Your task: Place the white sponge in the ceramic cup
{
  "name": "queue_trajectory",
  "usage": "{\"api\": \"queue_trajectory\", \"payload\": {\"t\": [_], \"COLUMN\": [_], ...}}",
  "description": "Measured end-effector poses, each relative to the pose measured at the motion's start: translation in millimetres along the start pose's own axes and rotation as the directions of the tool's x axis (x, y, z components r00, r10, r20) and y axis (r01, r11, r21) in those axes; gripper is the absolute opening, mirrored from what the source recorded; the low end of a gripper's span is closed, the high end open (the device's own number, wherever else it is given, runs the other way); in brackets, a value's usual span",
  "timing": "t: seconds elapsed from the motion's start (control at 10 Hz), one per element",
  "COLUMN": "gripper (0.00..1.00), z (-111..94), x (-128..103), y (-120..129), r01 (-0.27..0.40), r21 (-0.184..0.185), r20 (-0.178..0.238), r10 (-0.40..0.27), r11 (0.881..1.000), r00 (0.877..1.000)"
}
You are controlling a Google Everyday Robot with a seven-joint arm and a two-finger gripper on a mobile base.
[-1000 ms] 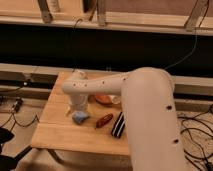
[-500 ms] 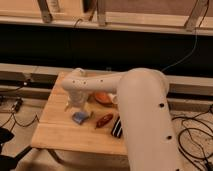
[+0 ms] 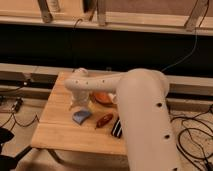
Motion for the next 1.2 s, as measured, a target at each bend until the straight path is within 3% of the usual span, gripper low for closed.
{"api": "queue_trajectory", "payload": {"t": [0.3,0.8,1.2], "gripper": [0.80,0.78,0.37], "z": [12.6,28.8,33.1], "x": [-11.9,0.3,7.3], "y": [-11.8,-8.3,-7.9], "r01": [-0.029,-0.001,0.027], "r21": [0.011,0.019,0.029], "r20": [-0.011,-0.055,-0.063], "r10": [0.029,0.002,-0.025], "r11": [1.000,1.000,0.999], "r00": [1.000,0.998,0.998]}}
